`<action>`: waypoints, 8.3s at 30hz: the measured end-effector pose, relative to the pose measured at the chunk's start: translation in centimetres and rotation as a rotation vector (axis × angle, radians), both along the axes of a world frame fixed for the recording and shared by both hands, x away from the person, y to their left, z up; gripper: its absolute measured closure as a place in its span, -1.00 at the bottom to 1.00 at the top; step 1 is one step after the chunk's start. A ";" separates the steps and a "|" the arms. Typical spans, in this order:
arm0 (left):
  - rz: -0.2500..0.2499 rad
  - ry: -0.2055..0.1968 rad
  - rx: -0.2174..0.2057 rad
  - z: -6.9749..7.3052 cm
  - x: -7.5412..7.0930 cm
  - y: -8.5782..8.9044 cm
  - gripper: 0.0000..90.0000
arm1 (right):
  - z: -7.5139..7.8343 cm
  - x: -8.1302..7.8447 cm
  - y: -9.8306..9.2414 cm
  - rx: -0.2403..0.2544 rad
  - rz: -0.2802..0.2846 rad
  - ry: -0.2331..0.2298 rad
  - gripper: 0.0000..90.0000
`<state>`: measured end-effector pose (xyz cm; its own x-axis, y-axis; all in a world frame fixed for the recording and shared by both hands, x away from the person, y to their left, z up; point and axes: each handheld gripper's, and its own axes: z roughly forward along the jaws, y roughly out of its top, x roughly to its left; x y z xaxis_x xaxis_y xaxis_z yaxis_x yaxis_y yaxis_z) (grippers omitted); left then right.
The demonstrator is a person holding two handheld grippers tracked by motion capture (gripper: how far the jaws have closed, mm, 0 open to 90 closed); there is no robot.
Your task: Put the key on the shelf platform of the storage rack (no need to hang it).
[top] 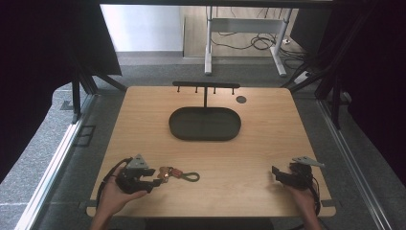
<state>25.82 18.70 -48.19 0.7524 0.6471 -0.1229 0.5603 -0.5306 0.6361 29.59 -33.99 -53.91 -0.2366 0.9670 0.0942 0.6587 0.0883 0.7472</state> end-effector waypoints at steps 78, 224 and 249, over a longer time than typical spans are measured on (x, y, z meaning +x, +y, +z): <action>-0.062 0.060 0.141 -0.3 7.6 -4.7 -0.13 | -0.1 -0.4 0.9 -0.090 0.006 -0.004 -0.50; -0.251 -0.019 0.285 10.0 13.3 -12.0 0.48 | -0.1 -0.5 1.1 -0.103 -0.008 -0.004 -0.54; -0.254 -0.009 0.290 9.7 13.6 -12.6 0.48 | -0.1 -0.5 1.1 -0.103 -0.008 -0.004 -0.54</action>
